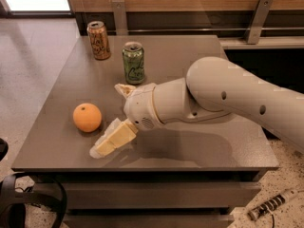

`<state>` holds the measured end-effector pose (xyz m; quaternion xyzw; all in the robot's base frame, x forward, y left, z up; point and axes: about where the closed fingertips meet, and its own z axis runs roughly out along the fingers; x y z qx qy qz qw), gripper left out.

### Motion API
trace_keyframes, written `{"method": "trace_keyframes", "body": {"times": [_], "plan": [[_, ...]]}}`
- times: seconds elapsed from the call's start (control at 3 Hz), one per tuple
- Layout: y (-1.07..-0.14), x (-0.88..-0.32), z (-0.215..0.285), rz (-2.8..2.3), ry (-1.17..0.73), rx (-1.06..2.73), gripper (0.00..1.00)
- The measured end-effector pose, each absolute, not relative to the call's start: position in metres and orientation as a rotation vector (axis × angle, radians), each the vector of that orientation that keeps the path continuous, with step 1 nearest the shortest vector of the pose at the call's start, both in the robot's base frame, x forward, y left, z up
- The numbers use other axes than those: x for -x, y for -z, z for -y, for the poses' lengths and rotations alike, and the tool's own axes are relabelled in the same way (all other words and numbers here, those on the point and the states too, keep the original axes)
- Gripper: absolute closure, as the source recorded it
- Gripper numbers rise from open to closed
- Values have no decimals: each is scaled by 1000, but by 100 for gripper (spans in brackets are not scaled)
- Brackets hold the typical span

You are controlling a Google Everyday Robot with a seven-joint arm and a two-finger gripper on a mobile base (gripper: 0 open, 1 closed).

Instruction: Pick orange

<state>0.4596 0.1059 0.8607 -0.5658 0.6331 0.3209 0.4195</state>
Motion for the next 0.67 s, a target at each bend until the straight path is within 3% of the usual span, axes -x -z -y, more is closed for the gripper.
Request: {"method": "trace_keyframes", "body": {"times": [0.33, 0.67], "plan": [[-853, -465, -127, -1545, -858, 1374, 0], [-849, -469, -147, -1492, -885, 1368, 12]]}}
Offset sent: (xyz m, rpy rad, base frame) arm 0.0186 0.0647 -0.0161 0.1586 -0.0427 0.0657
